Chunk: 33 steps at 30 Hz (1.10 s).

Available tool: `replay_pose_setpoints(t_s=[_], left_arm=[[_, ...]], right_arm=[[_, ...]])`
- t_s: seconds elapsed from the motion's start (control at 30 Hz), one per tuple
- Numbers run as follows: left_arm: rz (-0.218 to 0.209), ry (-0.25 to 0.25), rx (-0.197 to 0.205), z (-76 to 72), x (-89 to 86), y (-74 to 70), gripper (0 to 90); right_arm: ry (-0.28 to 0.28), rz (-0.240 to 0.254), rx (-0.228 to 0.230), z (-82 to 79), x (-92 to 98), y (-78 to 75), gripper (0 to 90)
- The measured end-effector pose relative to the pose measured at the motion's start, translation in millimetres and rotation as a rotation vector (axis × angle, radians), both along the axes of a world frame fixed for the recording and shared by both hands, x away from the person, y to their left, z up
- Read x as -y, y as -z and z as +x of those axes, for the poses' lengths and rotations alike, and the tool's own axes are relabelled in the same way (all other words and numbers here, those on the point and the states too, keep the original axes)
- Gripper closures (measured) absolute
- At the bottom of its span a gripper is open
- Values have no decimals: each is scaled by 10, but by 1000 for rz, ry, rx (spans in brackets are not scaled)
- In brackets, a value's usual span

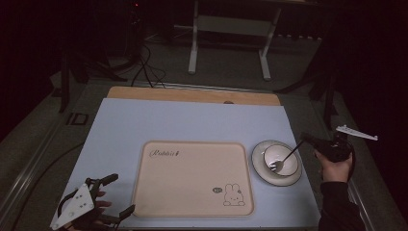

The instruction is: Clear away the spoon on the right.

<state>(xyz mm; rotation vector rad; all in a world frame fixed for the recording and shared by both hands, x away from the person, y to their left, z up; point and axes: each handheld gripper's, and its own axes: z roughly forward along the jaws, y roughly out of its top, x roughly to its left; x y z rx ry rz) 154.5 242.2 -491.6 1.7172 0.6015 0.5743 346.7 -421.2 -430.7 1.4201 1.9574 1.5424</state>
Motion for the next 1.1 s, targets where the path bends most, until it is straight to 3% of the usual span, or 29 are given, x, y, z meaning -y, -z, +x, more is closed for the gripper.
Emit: replay_pose_setpoints(t_s=[0.27, 0.6, 1.1], left_arm=[[-5, 0, 1, 0, 0, -3, 0], [-8, 1, 2, -2, 1, -6, 0], [-8, 2, 2, -3, 1, -7, 0]], right_arm=[[-27, -62, 20, -23, -94, -129, 897], [-76, -139, 60, -71, -188, -428, 897], [-158, -207, 116, -105, -392, -826, 897]])
